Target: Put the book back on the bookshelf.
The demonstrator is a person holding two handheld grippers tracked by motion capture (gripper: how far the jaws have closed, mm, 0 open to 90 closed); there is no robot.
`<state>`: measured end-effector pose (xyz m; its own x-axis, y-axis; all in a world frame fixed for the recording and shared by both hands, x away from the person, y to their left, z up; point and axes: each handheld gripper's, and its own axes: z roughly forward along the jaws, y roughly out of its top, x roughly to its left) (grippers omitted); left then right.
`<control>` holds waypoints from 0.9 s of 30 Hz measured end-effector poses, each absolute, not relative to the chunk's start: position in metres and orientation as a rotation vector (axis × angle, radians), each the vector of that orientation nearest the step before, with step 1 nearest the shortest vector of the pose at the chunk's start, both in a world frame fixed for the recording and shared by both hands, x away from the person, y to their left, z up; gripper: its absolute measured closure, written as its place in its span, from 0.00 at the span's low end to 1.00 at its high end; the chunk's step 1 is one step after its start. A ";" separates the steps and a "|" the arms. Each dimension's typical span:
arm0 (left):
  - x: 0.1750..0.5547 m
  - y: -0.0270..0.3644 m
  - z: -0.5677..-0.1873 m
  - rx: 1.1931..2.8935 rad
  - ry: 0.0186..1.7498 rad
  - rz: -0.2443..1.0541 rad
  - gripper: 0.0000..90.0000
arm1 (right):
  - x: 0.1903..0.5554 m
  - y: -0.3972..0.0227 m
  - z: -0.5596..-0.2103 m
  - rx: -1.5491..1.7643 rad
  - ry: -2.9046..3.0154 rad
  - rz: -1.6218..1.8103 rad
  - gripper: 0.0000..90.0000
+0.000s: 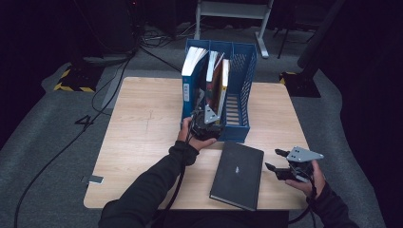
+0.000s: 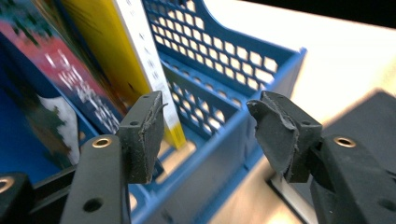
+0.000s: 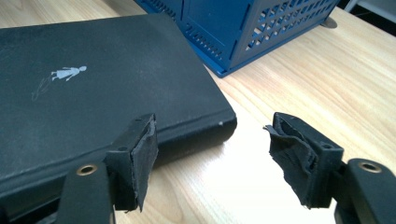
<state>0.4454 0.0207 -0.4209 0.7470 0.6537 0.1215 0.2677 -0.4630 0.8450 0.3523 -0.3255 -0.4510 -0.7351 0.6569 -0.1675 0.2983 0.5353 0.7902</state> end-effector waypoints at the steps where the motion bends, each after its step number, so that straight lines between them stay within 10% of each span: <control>1: 0.443 0.023 -0.423 2.066 0.683 0.531 0.46 | 0.352 -0.327 -0.451 0.779 2.327 1.077 0.36; 27: 0.397 0.067 -0.478 2.347 0.518 0.309 0.38 | 0.333 -0.334 -0.467 0.832 2.438 1.069 0.33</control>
<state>0.3971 0.0668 -0.4782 0.8912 0.4471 0.0759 0.2791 -0.6725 0.6855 0.3326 -0.3336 -0.4670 -0.7661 0.6377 -0.0799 0.3731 0.5425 0.7526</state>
